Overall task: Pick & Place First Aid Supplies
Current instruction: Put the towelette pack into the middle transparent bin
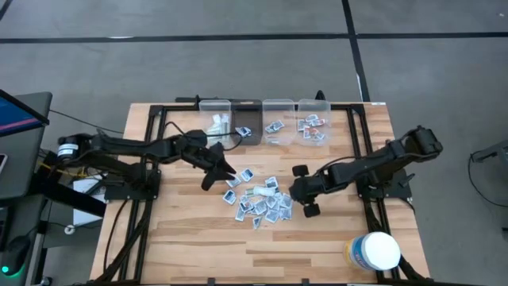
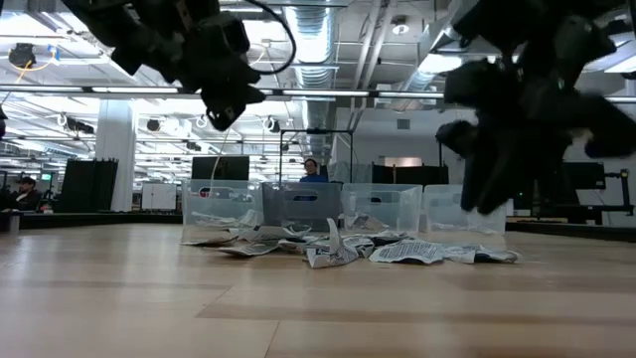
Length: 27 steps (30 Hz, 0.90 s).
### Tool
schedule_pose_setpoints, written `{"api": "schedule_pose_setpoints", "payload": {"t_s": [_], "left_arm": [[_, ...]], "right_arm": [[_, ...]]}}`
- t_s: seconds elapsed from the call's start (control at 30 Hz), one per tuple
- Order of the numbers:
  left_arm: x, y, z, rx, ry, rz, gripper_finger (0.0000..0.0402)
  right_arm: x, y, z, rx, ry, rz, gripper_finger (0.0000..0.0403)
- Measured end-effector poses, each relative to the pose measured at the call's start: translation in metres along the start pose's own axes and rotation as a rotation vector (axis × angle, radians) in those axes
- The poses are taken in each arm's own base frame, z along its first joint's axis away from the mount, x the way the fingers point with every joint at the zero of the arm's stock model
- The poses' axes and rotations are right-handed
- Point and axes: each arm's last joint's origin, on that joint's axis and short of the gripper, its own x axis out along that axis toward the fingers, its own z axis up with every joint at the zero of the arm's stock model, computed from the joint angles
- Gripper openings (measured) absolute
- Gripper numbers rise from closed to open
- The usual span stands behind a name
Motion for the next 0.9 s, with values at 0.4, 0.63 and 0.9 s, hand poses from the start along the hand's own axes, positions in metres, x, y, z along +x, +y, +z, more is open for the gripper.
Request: {"api": "schedule_pose_setpoints", "payload": {"t_s": [0.4, 0.63, 0.9], "left_arm": [[0.005, -0.004, -0.003, -0.073, 0.022, -0.021, 0.0126], [0.005, -0.004, -0.003, -0.077, 0.022, -0.021, 0.0126], [0.005, -0.003, -0.003, -0.077, 0.021, -0.016, 0.0126]], "right_arm": [[0.031, 0.006, -0.006, -0.368, 0.085, 0.013, 0.0107], [0.036, 0.005, -0.007, -0.505, 0.083, 0.074, 0.0097], [0.049, 0.006, -0.014, -0.549, 0.117, 0.201, 0.0008]]}}
